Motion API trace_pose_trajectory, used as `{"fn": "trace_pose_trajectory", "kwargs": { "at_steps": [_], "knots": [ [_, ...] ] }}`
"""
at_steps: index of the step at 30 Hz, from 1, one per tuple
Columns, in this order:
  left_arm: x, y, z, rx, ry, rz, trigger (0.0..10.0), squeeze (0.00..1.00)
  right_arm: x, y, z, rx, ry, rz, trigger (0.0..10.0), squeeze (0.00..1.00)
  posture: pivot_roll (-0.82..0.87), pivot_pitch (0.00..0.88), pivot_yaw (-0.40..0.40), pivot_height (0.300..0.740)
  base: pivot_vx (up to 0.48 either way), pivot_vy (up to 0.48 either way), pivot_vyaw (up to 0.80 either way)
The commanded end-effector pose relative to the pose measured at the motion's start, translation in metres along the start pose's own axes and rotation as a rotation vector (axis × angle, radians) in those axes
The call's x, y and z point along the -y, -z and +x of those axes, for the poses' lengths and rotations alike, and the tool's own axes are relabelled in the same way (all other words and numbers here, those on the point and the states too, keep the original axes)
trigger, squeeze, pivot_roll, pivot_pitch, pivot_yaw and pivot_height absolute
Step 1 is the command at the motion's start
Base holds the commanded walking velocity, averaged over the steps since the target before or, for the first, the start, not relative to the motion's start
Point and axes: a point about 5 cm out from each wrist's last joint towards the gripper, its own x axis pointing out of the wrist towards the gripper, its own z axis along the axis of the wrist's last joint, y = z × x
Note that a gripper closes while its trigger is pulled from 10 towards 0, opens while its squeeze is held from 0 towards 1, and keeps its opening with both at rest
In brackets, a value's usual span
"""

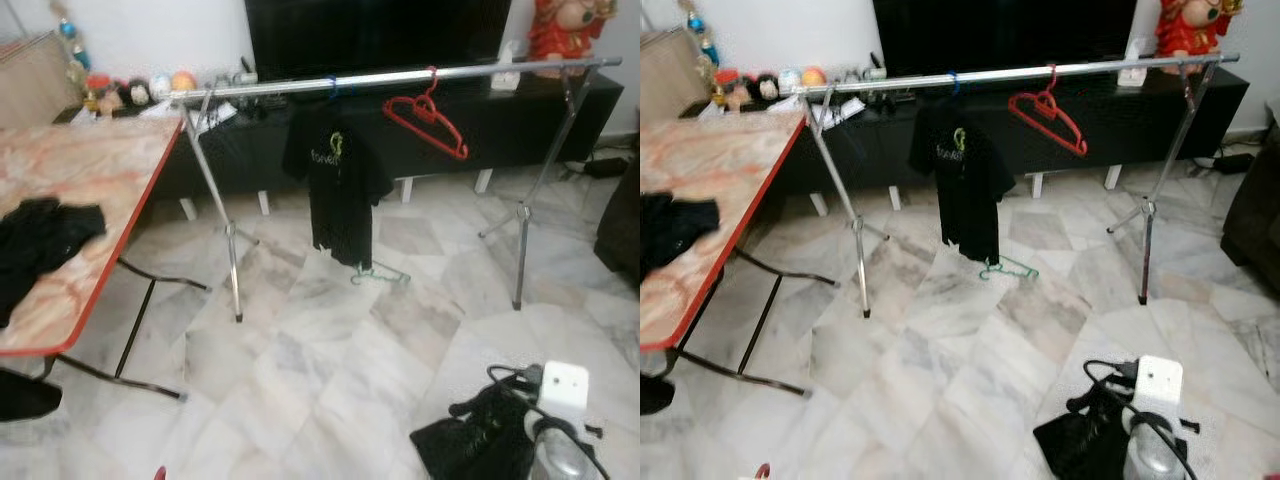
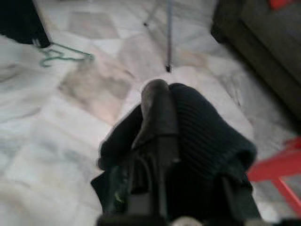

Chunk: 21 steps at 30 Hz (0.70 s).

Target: Hang hanger

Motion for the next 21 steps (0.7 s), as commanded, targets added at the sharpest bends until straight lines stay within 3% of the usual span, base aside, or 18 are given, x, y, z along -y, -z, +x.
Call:
{"fn": "trace_pose_trajectory", "kwargs": {
  "at_steps": [1, 11, 18, 21],
  "knots": [
    [-0.002, 0.009, -0.001, -0.026, -0.005, 0.008, 10.0, 0.00, -0.008, -0.021, 0.007, 0.079, -0.029, 0.005, 10.0, 0.00, -0.08, 0.000, 0.038, 0.740, -0.300, 0.000, 0.46],
    [-0.001, 0.008, -0.001, -0.020, 0.003, 0.000, 10.0, 0.00, -0.003, -0.012, 0.006, 0.013, 0.005, 0.024, 10.0, 0.00, -0.07, 0.000, 0.031, 0.740, -0.175, 0.000, 0.00],
    [0.000, 0.008, -0.001, -0.017, 0.000, -0.001, 10.0, 0.00, -0.003, -0.019, 0.010, 0.020, 0.005, 0.026, 10.0, 0.00, -0.07, 0.000, 0.032, 0.740, -0.173, 0.000, 0.00],
    [0.000, 0.007, -0.001, -0.017, -0.005, 0.005, 10.0, 0.00, -0.005, -0.025, 0.012, 0.035, -0.001, 0.032, 10.0, 0.00, -0.07, 0.000, 0.030, 0.740, 0.000, 0.000, -0.72]
  ]
}}
